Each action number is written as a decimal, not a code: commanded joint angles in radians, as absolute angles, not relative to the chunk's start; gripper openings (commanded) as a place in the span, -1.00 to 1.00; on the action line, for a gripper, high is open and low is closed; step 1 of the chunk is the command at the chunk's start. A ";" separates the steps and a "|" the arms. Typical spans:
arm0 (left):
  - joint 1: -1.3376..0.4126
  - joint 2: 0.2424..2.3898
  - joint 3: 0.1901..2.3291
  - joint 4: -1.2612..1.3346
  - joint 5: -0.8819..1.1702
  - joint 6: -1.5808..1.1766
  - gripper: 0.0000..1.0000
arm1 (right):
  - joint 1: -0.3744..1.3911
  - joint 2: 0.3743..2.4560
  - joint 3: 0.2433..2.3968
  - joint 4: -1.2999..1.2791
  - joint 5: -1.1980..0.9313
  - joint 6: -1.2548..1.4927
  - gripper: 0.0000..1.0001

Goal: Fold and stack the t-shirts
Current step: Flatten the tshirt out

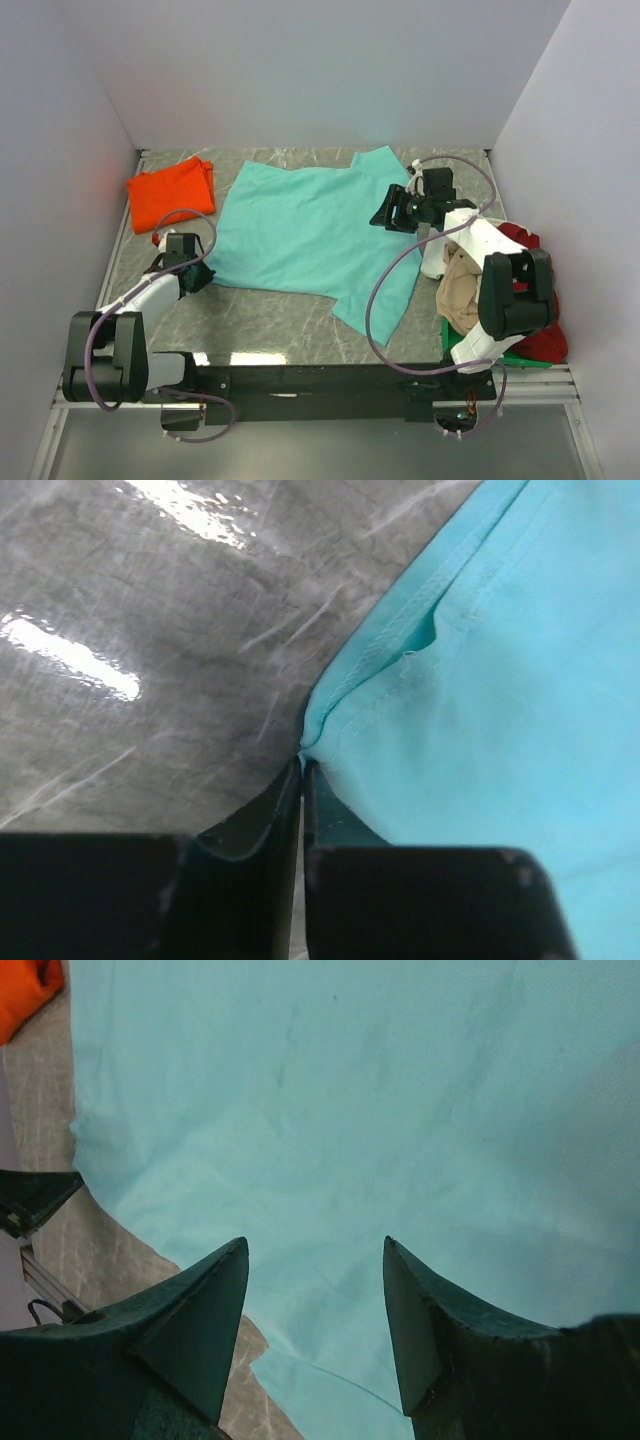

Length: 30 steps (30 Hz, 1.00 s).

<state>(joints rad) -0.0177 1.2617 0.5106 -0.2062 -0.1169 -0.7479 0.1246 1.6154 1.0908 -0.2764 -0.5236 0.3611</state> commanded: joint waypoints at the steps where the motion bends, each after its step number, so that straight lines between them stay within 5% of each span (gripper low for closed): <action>1: -0.014 1.275 0.499 -0.196 -0.074 -0.727 -0.84 | 0.126 1.562 1.089 -0.262 -0.514 0.344 0.26; 4: -0.012 1.264 0.497 -0.199 -0.071 -0.721 -0.99 | 0.124 1.560 1.085 -0.261 -0.514 0.345 0.26; 11: -0.012 1.169 0.494 -0.213 -0.090 -0.715 -0.99 | 0.164 1.491 1.051 -0.261 -0.499 0.370 0.22; 30: -0.012 1.032 0.446 -0.133 -0.026 -0.693 -0.99 | 0.718 1.024 0.712 -0.575 -0.002 0.592 0.15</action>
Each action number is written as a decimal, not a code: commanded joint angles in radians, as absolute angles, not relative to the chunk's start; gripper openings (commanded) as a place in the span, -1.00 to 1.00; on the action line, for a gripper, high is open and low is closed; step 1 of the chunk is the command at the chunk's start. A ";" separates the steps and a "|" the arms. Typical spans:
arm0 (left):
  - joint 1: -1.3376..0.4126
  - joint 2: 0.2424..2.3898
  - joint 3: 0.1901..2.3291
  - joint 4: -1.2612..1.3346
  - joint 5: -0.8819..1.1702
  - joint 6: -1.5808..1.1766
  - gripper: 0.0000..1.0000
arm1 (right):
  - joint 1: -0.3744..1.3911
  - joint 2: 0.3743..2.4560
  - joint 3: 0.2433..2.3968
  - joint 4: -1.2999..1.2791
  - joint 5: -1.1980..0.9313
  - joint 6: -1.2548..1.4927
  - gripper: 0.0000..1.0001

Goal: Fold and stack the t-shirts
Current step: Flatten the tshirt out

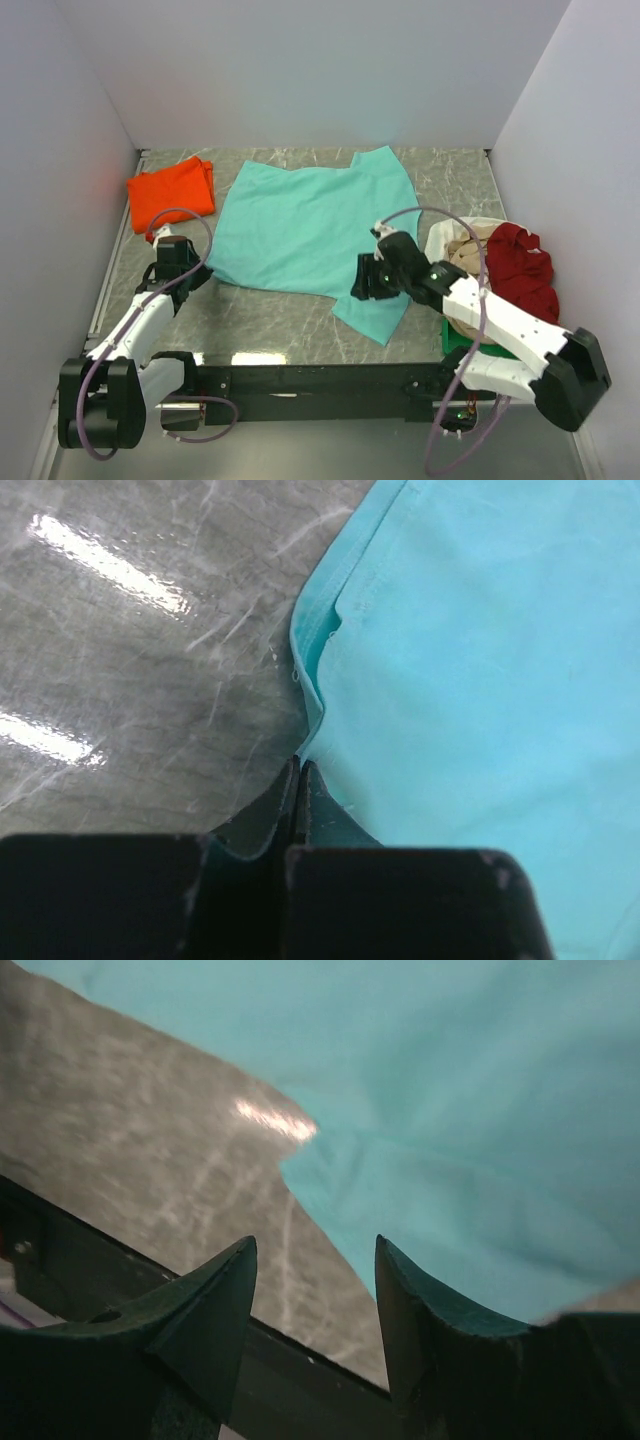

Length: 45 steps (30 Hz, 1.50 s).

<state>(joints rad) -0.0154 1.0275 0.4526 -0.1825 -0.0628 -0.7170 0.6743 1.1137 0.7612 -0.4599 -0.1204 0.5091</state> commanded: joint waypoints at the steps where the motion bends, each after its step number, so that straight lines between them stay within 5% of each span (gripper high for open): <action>1: -0.012 1.032 0.445 -0.130 -0.018 -0.693 -0.99 | 0.733 1.010 0.677 -0.621 0.023 0.609 0.14; 16: -0.015 1.031 0.446 -0.110 0.008 -0.687 -0.99 | 0.902 0.960 0.563 -0.818 0.109 0.890 -0.05; 38: -0.023 1.039 0.442 -0.100 0.032 -0.683 -0.99 | 0.908 1.068 0.468 -0.634 0.127 0.933 -0.19; 45: -0.034 1.040 0.445 -0.107 0.020 -0.683 -0.99 | 0.908 1.065 0.454 -0.658 0.123 0.937 -0.45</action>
